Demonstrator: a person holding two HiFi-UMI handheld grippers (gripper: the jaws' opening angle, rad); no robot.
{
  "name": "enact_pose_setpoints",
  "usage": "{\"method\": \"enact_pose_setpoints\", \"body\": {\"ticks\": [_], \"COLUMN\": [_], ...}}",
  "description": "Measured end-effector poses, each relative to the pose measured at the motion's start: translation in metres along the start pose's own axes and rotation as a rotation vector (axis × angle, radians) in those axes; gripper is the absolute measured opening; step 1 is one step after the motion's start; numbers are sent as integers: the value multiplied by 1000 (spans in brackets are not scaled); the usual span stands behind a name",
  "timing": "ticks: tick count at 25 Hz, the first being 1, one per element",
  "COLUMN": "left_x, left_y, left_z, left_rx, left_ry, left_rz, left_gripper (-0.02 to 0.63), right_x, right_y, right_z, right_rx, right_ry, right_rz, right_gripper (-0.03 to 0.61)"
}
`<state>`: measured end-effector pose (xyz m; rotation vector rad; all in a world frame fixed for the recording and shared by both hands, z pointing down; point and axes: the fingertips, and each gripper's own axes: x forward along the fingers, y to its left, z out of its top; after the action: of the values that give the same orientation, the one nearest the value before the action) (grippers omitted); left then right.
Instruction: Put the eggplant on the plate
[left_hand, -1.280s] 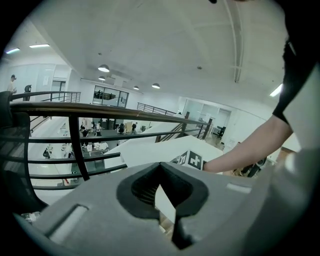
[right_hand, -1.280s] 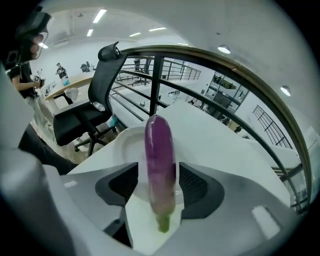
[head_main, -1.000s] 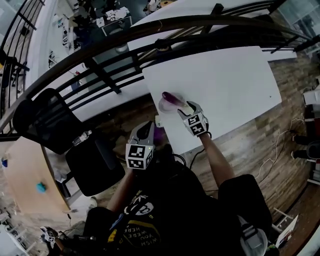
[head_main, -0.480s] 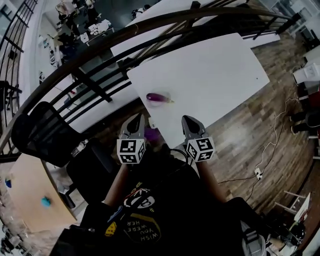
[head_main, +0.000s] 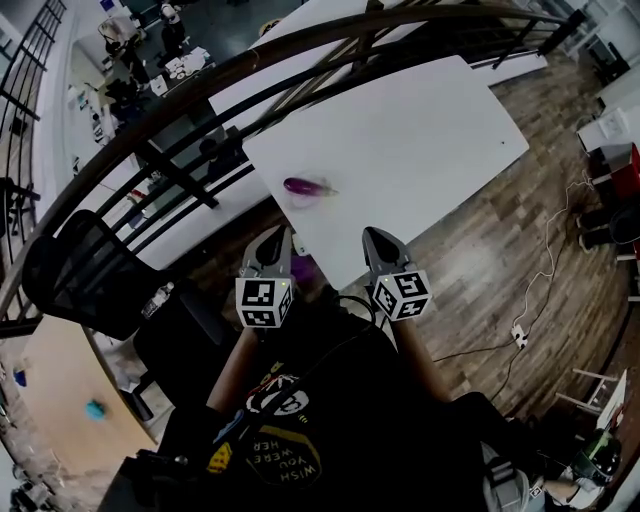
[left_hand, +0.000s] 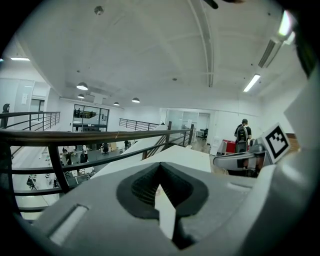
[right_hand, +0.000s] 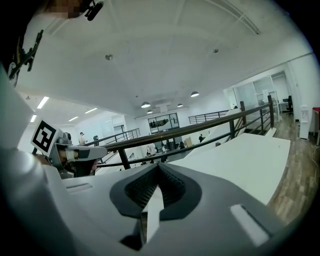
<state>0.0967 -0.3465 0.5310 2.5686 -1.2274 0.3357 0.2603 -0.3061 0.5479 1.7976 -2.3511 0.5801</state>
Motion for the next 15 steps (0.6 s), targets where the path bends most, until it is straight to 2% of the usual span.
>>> {"method": "enact_pose_setpoints", "body": {"ticks": [15], "left_x": [-9], "left_y": [-5], "left_z": [-5], "left_rx": [5], "left_ry": [9], "left_rz": [-8], "left_gripper": [5], "right_x": [8], "right_y": [20], "right_z": [-1], "right_rx": [-7], "right_ry": [15], "right_rz": [66], "right_gripper": [2]}}
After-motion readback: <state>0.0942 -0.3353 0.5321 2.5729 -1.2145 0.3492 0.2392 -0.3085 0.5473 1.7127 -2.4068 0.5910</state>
